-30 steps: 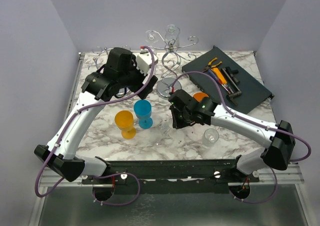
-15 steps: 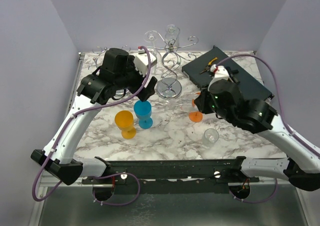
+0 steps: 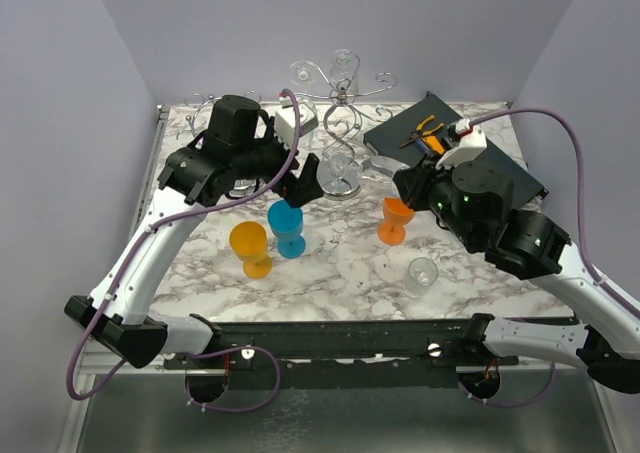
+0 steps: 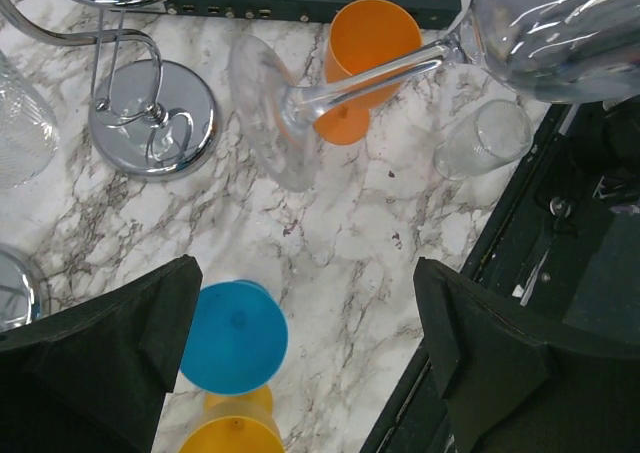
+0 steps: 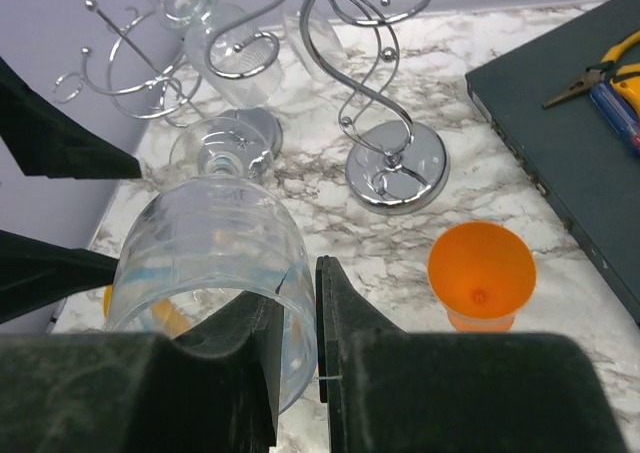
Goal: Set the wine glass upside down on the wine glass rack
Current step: Turn the wine glass upside down at the wine rack.
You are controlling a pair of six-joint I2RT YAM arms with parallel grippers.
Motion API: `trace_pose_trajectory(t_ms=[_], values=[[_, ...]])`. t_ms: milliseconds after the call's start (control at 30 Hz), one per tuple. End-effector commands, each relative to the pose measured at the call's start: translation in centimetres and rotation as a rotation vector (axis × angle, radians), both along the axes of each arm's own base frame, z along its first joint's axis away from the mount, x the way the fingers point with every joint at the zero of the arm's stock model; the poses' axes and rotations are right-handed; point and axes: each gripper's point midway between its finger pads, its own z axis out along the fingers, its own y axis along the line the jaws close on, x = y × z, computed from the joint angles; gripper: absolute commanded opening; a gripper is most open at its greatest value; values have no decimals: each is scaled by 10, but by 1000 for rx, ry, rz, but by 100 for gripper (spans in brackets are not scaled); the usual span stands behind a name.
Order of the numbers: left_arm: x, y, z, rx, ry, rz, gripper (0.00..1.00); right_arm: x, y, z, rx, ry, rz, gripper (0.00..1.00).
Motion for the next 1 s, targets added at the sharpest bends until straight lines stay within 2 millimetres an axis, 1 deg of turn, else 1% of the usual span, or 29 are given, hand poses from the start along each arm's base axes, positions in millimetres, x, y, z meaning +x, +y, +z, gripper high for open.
trace_pose_trajectory(t_ms=[0,200,300,433,500,567,600,633,700,767,800,900,967], values=[[-2,-15,3,-63,62,-44,93,8,13,38,119,-106,8,1],[16,-19,6,-48,34,-19,81,4,25,42,160,-126,70,0],[25,-20,10,-49,7,0,77,1,28,40,161,-128,97,0],[28,-21,14,-63,-14,6,73,-1,30,32,152,-117,116,0],[28,-22,16,-71,-19,1,69,-2,31,29,158,-116,123,1],[29,-23,19,-78,-30,-1,61,-4,33,28,171,-121,139,1],[30,-23,22,-83,-38,-2,53,-5,34,26,173,-121,144,1],[29,-24,23,-87,-42,-8,43,-5,35,24,178,-121,149,0],[28,-25,26,-92,-49,-25,18,-6,38,19,179,-114,160,1],[28,-25,27,-89,-59,-29,1,-6,41,14,176,-104,172,0],[29,-24,27,-84,-69,-26,0,-6,43,12,174,-97,176,2],[35,-20,31,-56,-122,-15,0,-10,47,3,166,-73,202,12],[40,-16,35,-34,-170,-9,0,-12,46,-6,152,-45,204,18]])
